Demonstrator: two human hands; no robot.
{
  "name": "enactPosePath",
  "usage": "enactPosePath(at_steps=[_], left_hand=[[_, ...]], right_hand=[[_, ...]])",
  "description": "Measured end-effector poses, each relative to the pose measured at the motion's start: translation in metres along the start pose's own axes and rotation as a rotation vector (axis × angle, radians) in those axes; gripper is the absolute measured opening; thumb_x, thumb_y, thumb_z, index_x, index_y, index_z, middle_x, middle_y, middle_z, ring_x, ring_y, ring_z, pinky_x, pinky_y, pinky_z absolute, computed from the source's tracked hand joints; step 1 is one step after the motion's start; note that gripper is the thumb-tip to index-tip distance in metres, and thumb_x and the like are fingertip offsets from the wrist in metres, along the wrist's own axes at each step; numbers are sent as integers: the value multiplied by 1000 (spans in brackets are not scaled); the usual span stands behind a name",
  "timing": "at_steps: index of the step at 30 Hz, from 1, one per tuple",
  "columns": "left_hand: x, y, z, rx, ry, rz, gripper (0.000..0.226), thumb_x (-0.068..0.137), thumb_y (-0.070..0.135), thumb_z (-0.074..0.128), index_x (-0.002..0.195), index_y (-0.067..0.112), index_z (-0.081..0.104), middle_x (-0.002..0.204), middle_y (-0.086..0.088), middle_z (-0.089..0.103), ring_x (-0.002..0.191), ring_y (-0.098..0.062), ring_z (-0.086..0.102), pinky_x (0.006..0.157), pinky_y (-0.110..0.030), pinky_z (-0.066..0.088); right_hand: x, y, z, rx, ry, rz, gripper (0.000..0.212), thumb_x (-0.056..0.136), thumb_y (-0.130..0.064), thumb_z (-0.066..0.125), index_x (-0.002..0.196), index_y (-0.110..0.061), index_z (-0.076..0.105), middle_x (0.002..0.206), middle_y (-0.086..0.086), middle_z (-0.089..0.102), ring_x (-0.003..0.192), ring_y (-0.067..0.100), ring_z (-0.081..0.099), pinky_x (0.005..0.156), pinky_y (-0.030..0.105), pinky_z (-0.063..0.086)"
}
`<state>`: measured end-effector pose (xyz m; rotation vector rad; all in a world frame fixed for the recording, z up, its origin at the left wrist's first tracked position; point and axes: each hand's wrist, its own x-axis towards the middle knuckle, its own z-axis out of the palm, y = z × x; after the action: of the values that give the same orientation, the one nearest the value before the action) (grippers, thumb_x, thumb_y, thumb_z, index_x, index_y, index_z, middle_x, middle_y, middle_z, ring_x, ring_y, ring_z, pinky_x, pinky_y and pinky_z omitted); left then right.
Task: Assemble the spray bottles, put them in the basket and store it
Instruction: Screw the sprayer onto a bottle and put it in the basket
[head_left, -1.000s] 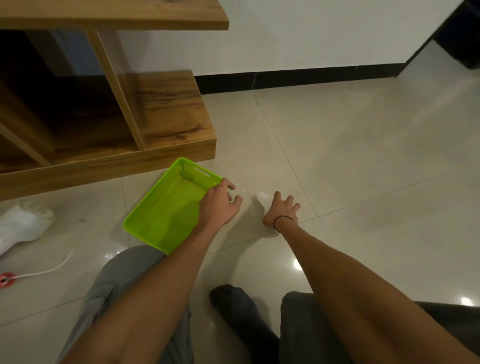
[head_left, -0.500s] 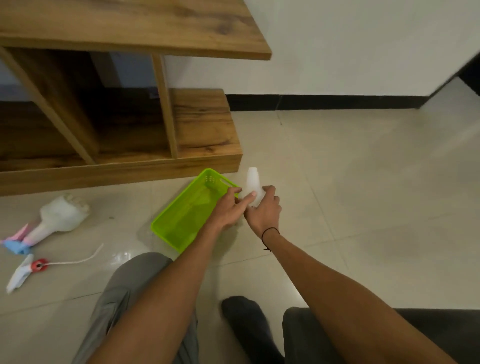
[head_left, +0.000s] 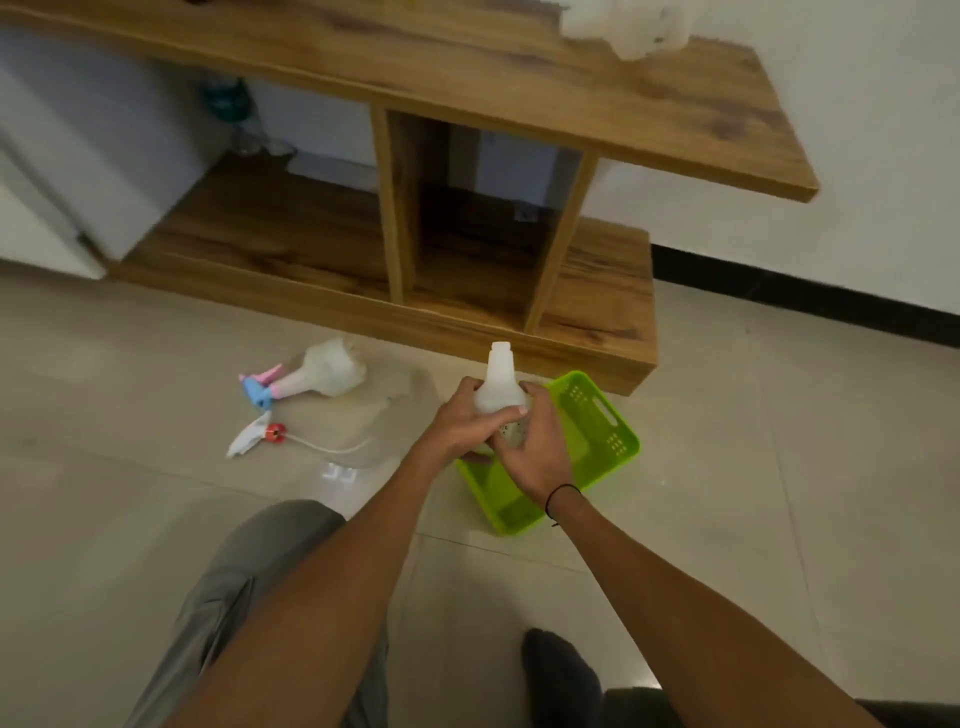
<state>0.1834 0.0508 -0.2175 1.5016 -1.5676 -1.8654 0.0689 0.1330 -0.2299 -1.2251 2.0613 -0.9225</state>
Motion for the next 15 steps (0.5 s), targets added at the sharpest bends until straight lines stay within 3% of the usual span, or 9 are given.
enactPosePath(at_steps=[7, 12, 15], left_hand=[[-18, -26, -69, -194, 167, -16, 75, 74, 54, 86, 133, 26, 50, 122, -3, 68, 106, -21, 73, 73, -48, 69], [-39, -37, -119, -234, 307, -48, 74, 73, 56, 84, 132, 32, 47, 123, -1, 64, 107, -20, 69, 71, -45, 69], [-53, -48, -141, -248, 355, -86, 74, 75, 56, 84, 135, 33, 46, 122, 2, 62, 107, -21, 67, 69, -43, 69]], right_hand=[[21, -40, 42, -23, -244, -221, 79, 80, -58, 73, 146, -30, 39, 142, -6, 53, 126, 19, 56, 97, 45, 56], [28, -74, 78, -1, -397, -308, 65, 91, -59, 56, 147, -32, 39, 145, -4, 55, 130, 22, 54, 105, 47, 51], [30, -85, 96, -17, -455, -339, 48, 100, -45, 49, 145, -32, 43, 133, 3, 62, 120, 25, 59, 101, 50, 53]])
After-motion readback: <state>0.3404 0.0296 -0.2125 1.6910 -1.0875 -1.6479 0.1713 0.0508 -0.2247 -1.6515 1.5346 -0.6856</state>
